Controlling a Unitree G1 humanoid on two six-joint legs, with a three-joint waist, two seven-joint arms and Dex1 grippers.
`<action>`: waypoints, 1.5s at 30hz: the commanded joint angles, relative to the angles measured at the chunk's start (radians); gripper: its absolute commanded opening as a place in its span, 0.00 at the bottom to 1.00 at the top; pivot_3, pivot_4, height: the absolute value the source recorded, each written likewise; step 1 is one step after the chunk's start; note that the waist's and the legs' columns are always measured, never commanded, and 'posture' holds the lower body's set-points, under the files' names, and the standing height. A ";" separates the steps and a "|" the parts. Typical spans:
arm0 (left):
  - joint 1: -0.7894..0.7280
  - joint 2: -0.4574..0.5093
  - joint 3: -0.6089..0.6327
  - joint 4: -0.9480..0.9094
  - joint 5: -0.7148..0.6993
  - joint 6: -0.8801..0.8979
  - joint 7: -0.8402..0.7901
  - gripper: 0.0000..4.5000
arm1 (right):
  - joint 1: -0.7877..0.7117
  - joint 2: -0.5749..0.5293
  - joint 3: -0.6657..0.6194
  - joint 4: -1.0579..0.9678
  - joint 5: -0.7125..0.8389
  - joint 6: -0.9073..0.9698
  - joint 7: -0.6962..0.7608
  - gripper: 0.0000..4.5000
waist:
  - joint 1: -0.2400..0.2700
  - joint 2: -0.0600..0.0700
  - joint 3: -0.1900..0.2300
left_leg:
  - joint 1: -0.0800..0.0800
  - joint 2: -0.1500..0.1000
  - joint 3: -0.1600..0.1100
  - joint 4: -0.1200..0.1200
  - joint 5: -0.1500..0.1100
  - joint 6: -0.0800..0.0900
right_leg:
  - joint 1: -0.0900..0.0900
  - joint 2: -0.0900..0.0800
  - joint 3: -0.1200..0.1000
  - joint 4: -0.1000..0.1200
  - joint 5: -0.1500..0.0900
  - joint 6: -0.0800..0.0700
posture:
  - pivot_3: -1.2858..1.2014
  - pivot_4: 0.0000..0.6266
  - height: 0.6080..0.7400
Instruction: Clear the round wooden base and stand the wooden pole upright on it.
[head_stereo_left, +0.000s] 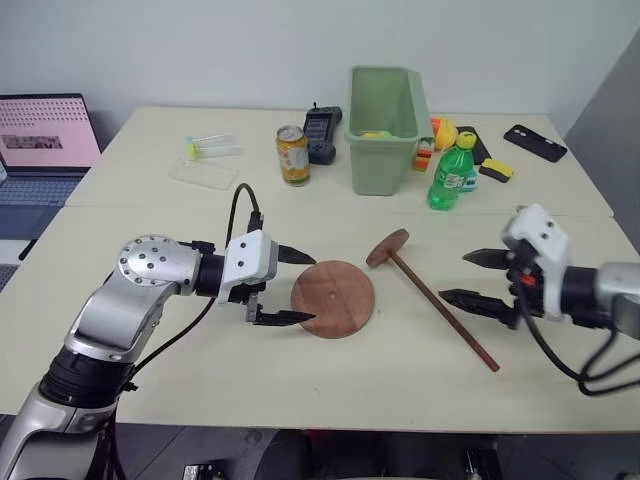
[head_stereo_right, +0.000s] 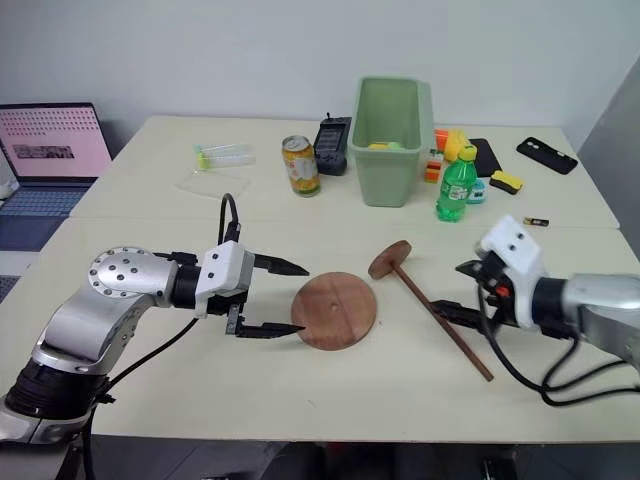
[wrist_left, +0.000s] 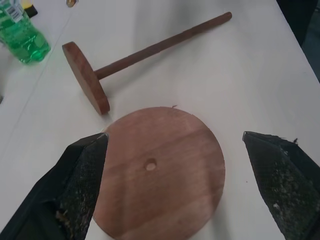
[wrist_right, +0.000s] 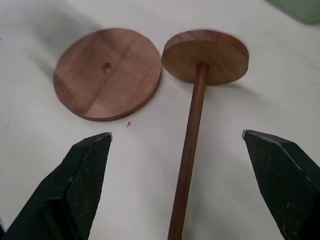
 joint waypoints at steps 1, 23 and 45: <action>-0.017 -0.027 -0.027 0.003 0.048 -0.058 0.016 1.00 | -0.175 0.108 0.110 0.139 -0.060 0.177 -0.104 0.97 | 0.000 0.000 0.000 | -0.001 0.000 0.000 0.000 0.000 0.000 | -0.001 0.000 0.000 0.000 0.000 0.000 | 0.52 0.24 1.00; 0.020 -0.164 -0.047 -0.113 0.052 -0.051 0.144 1.00 | -0.623 0.299 0.629 0.783 -0.331 0.130 0.120 0.72 | -0.004 0.000 0.000 | -0.013 0.000 0.000 0.010 0.000 0.000 | -0.017 -0.001 -0.001 0.013 0.000 0.000 | 0.52 0.24 1.00; 0.006 -0.141 -0.024 -0.077 0.050 -0.048 0.142 1.00 | -0.622 0.322 0.555 0.789 -0.413 0.151 0.168 0.05 | -0.003 0.000 0.000 | -0.014 0.000 0.000 0.011 0.000 0.000 | -0.017 -0.001 -0.001 0.014 0.000 0.000 | 0.52 0.24 1.00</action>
